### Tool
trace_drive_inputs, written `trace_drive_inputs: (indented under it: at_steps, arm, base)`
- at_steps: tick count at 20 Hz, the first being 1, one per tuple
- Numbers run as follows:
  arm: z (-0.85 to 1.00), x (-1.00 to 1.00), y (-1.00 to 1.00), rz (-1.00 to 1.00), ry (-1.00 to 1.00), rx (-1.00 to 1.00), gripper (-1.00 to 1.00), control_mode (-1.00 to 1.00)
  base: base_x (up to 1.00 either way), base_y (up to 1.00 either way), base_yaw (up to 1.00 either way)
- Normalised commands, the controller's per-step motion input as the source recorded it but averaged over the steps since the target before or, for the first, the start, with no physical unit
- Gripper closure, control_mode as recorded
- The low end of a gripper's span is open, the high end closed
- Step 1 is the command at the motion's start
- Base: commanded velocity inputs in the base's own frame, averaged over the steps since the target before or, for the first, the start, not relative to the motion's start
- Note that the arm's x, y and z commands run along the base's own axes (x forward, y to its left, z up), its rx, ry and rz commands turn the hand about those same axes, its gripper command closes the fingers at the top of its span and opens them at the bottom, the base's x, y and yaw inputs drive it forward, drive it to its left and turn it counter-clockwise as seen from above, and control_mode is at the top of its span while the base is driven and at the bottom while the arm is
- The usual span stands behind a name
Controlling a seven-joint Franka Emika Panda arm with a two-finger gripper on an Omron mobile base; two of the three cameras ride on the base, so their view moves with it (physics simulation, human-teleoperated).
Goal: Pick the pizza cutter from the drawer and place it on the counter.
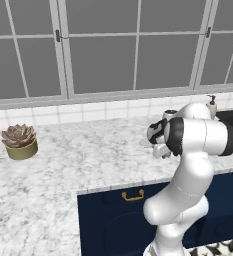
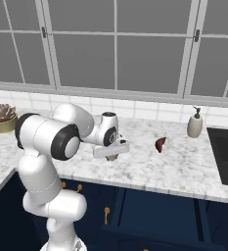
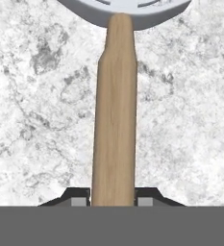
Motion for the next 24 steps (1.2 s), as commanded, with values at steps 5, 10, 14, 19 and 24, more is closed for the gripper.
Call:
trace_drive_inputs:
  at_steps: [5,10,14,19,24]
  arm:
    - [-0.16,0.00,0.02,0.08,0.00,0.00,1.00,-1.00]
    - [-0.11,0.00,0.02,0.05,0.00,0.00,-1.00,-1.00]
    - [0.00,0.00,0.00,0.00,0.00,0.00,-1.00,-1.00]
    - [0.33,0.00,0.00,-0.01,0.00,0.00,-1.00,-1.00]
    - [0.86,-0.17,0.00,-0.11,0.00,0.00,-1.00,-1.00]
  base:
    - [0.00,0.00,0.00]
    - [0.00,0.00,0.00]
    - [0.00,0.00,0.00]
    - [0.00,0.00,0.00]
    - [0.00,0.00,0.00]
